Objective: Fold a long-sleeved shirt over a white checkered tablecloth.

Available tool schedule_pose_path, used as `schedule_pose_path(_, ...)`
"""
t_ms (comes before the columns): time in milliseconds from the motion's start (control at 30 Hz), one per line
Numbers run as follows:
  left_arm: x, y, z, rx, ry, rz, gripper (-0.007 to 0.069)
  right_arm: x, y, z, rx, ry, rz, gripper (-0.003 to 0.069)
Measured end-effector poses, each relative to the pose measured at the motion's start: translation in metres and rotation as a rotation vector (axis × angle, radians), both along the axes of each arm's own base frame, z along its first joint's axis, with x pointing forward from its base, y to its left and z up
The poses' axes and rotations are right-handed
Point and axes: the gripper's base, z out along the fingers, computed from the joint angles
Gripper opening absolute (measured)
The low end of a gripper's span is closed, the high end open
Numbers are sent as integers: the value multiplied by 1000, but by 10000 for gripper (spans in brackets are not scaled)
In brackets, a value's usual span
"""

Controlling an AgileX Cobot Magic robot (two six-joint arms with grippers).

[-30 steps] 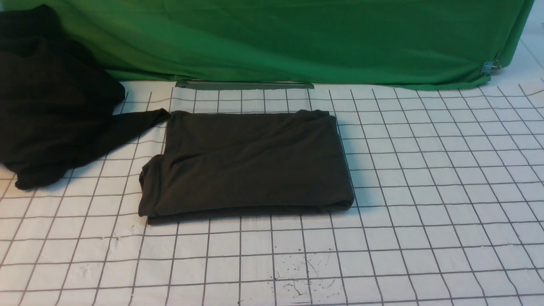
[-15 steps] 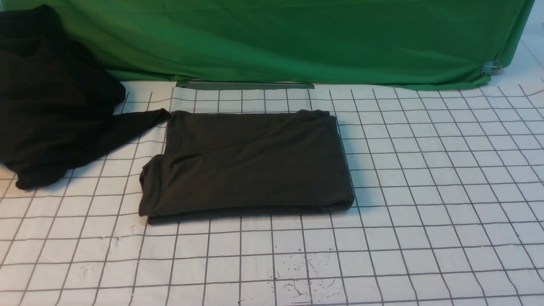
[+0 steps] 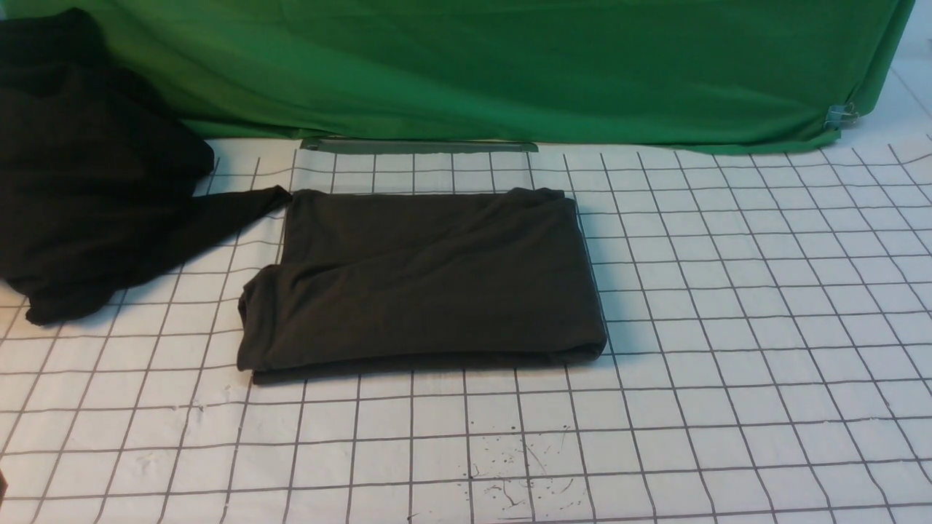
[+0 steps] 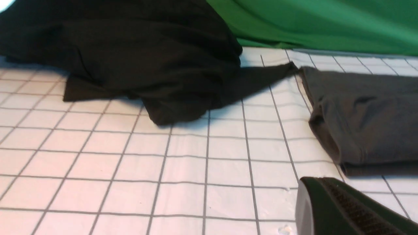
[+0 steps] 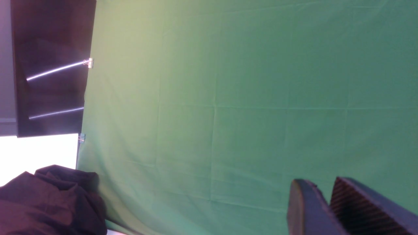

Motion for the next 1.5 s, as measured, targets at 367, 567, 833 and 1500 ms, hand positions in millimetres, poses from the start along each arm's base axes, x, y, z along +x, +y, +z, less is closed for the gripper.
schedule_pose_path(367,0,-6,-1,45,6,-114,3,0,0,0,0,-1,0,127)
schedule_pose_path(567,0,-6,-1,45,5,-115,3,0,0,0,0,-1,0,127)
schedule_pose_path(833,0,-6,-1,45,4,-115,3,0,0,0,0,-1,0,142)
schedule_pose_path(1500,0,-6,-1,45,4,-115,3,7,3,-13,-14,66,4,182)
